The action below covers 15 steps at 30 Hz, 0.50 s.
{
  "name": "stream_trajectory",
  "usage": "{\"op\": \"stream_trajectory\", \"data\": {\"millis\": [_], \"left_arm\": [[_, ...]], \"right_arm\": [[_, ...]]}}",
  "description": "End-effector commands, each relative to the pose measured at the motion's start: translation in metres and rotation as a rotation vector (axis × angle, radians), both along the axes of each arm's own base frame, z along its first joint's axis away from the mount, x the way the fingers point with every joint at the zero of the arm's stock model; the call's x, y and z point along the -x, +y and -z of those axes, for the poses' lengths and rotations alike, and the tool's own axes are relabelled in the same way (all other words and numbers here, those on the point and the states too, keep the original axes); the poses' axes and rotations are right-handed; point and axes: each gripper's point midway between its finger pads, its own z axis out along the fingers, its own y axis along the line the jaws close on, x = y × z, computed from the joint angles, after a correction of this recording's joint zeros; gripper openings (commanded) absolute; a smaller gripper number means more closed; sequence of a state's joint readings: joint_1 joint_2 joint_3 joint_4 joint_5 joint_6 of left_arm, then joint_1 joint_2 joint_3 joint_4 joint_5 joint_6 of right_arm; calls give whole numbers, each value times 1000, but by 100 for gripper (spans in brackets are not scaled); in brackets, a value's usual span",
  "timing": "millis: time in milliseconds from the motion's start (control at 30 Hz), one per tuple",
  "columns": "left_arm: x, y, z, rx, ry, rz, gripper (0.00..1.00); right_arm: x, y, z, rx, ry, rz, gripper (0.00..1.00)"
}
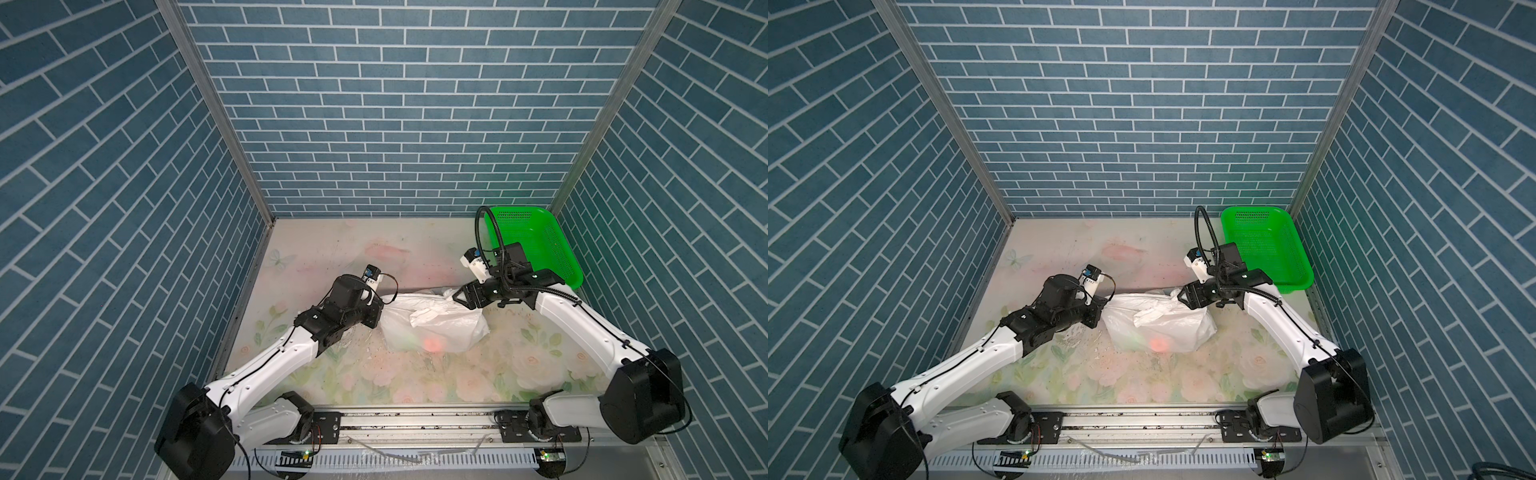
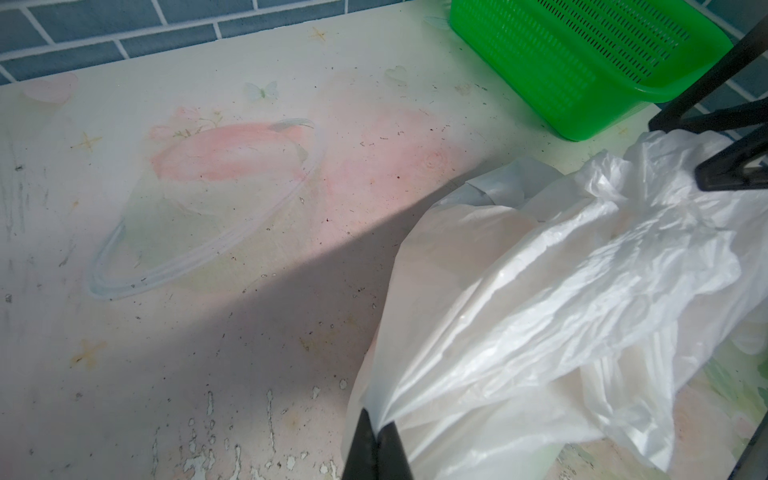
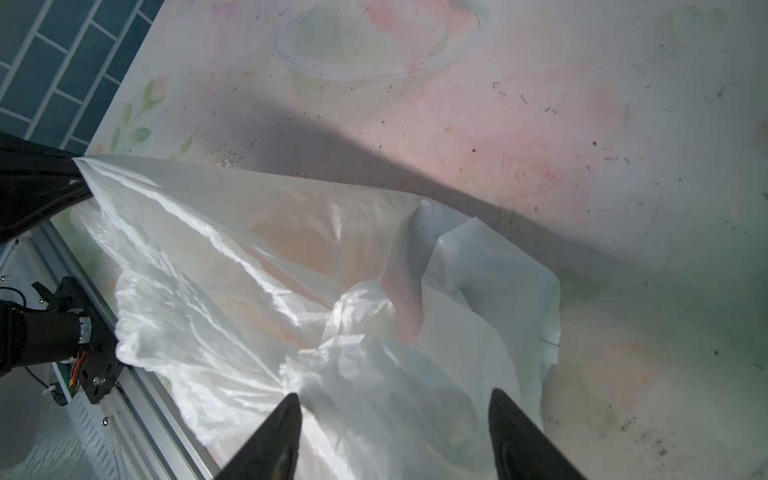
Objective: Untie the knot of the plastic bag and take out the fruit
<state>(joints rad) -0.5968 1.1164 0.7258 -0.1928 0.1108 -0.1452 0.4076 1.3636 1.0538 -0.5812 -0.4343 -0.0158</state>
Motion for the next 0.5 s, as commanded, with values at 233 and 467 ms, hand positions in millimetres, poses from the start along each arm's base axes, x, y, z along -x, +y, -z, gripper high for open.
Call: {"op": "stream_trajectory", "data": {"millis": [233,467], "left_arm": [[-3,-3,-14,-1,-22,4,10],[2,-32,-59,15,-63,159,74]], "right_arm": [[-9,13,-23,-47,-89,-54,0],[5,11,-41,-86,-116,-66,0]]}}
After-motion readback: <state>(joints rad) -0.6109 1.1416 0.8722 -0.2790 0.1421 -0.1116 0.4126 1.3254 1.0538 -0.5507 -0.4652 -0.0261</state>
